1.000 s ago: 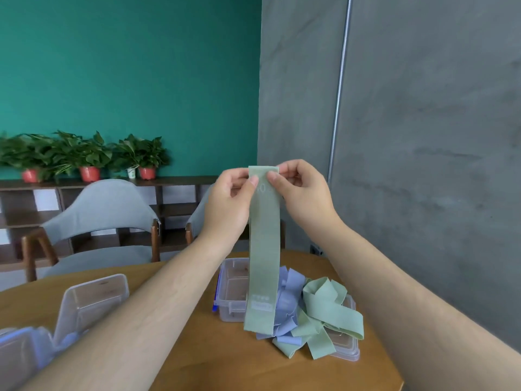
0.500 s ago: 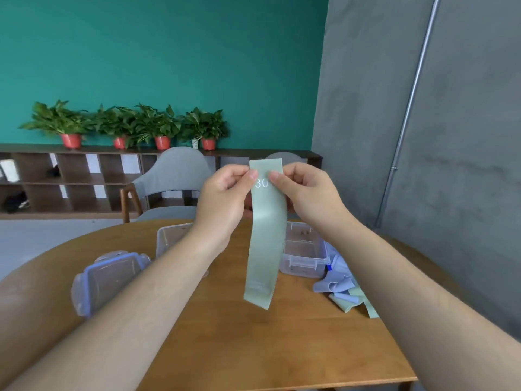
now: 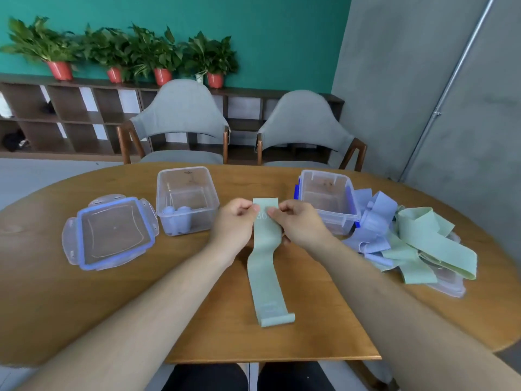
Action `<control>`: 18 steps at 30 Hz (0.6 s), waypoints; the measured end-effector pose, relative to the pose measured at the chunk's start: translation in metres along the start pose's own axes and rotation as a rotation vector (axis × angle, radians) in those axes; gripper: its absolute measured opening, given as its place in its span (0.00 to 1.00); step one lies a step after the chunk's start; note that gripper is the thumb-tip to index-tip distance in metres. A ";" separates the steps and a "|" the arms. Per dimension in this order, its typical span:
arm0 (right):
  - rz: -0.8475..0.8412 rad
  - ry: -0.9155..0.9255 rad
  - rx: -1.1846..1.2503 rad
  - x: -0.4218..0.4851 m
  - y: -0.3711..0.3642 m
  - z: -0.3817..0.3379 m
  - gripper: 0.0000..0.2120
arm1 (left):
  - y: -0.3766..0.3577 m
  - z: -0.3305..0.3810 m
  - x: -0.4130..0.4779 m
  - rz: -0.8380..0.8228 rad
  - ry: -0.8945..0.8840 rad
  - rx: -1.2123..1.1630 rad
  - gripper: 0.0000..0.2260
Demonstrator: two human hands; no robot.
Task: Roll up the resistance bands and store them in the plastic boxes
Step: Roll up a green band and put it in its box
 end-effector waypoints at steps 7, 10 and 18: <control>0.018 0.058 -0.063 0.041 -0.029 0.043 0.13 | -0.017 -0.035 0.040 0.003 -0.020 0.265 0.08; 0.047 0.100 -0.069 0.055 -0.037 0.050 0.13 | -0.017 -0.039 0.049 0.030 -0.028 0.250 0.10; 0.104 0.129 -0.093 0.055 -0.041 0.059 0.08 | -0.023 -0.056 0.060 -0.056 -0.128 0.450 0.15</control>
Point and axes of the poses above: each hand's wrist, its own x-axis towards the middle knuckle, its own y-axis out of the back of the hand, z = x × y, the point moved 7 cm from there along x, towards the middle knuckle, and after that the axes turned 2 degrees about y, right-handed, at the moved point
